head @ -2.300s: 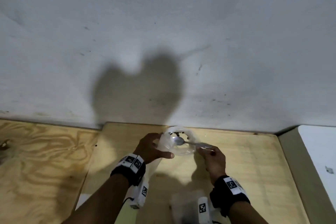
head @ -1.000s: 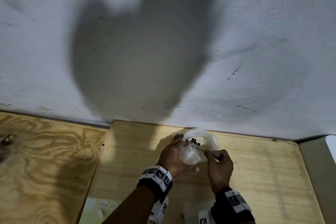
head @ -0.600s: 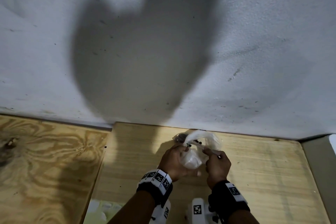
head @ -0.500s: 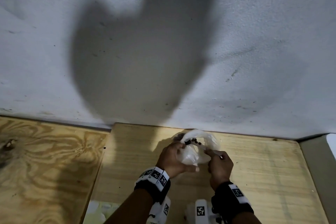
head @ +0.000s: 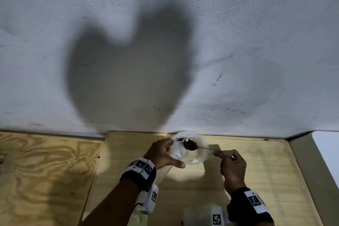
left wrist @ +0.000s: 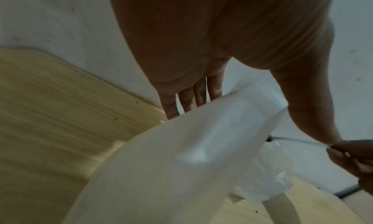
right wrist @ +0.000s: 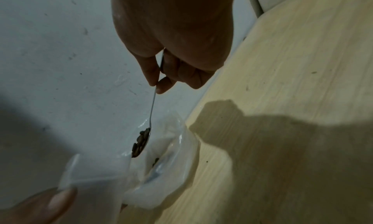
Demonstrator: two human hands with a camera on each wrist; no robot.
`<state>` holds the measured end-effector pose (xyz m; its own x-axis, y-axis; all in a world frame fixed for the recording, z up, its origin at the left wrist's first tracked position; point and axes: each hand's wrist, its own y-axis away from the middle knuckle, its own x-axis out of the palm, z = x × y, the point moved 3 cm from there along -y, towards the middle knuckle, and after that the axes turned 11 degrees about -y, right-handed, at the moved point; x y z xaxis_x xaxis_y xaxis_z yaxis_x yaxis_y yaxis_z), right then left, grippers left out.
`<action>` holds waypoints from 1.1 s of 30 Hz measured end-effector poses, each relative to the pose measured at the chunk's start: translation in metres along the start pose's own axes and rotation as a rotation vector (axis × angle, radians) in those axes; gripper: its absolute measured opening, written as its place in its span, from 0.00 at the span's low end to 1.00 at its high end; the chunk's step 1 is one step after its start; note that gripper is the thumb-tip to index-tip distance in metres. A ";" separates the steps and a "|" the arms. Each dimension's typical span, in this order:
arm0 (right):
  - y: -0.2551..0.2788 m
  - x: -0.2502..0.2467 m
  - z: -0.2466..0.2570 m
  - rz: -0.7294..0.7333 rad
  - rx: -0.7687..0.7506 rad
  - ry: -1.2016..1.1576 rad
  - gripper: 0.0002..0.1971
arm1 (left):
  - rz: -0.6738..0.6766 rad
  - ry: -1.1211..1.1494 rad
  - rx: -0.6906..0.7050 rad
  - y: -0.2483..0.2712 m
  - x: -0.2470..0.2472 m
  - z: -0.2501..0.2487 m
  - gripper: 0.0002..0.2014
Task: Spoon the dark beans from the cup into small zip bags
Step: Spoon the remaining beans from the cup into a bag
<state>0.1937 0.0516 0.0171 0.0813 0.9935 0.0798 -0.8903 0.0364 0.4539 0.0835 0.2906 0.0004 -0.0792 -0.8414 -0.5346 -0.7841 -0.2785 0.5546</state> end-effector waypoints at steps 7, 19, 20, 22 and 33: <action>0.009 0.001 0.032 0.097 -0.130 -0.042 0.10 | -0.029 -0.071 0.008 0.003 -0.006 -0.006 0.55; 0.030 0.035 0.047 0.416 -0.438 0.290 0.13 | -0.051 0.011 0.007 0.009 -0.003 -0.011 0.47; 0.033 0.036 0.051 0.436 -0.464 0.288 0.13 | -0.055 0.032 0.008 0.009 -0.004 -0.010 0.44; 0.032 0.029 0.056 0.392 -0.520 0.232 0.12 | -0.062 0.071 0.006 0.010 -0.007 -0.011 0.39; 0.013 0.011 -0.004 0.023 -0.321 0.270 0.15 | -0.059 0.096 0.011 0.015 0.002 -0.012 0.48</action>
<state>0.1811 0.0639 0.0202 -0.0222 0.9855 -0.1683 -0.9884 0.0036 0.1517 0.0794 0.2791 0.0150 0.0264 -0.8641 -0.5026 -0.7926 -0.3244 0.5162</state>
